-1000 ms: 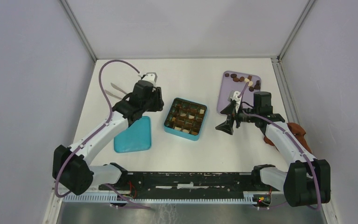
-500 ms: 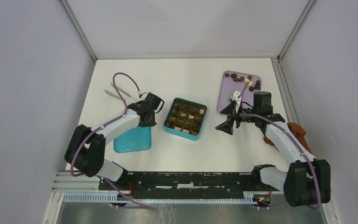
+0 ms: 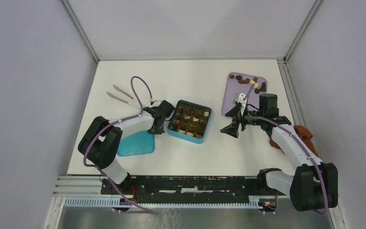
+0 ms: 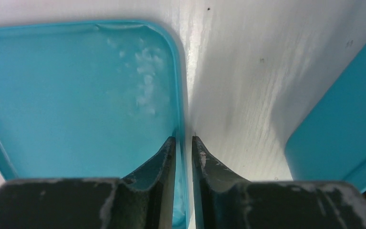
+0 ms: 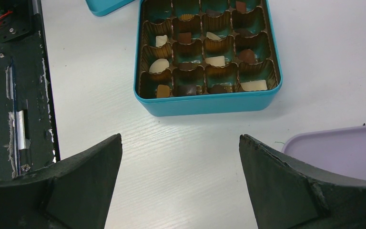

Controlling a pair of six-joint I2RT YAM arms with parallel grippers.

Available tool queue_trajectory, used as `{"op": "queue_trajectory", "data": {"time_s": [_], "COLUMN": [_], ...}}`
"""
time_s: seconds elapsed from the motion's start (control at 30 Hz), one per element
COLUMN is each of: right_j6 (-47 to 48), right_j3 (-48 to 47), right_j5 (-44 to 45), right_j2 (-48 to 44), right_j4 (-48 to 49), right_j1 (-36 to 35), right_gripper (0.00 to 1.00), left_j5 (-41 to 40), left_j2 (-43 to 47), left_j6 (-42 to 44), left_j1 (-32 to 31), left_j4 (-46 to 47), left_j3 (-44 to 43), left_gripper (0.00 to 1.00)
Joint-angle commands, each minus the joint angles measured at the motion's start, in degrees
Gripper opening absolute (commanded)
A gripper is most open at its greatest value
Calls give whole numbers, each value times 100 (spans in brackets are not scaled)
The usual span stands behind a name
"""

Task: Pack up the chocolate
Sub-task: Pick up the box lid from the center of the board.

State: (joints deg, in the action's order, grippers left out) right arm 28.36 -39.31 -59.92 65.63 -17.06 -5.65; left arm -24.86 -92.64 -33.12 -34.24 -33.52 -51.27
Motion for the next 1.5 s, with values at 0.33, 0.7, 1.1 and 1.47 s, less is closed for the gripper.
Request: {"op": "queue_trajectory", "data": {"time_s": [0.33, 0.7, 1.1, 1.47], "right_j6": [62, 64, 47, 47], "right_j3": [-209, -200, -174, -156], "right_j5": [-168, -210, -292, -362], "right_j2": [-76, -56, -39, -50], "right_j4": [84, 95, 124, 147], "right_j1": [-46, -74, -160, -203], "right_gripper": [98, 98, 98, 98], "left_j5": [-520, -843, -255, 191], "left_j2": [-353, 706, 2208, 3041], "left_j6": [-528, -568, -678, -840], "left_j1": [-175, -367, -382, -382], "left_j4": [-128, -646, -737, -663], "left_j3": [-189, -525, -668, -804], "left_gripper": [2, 2, 2, 2]}}
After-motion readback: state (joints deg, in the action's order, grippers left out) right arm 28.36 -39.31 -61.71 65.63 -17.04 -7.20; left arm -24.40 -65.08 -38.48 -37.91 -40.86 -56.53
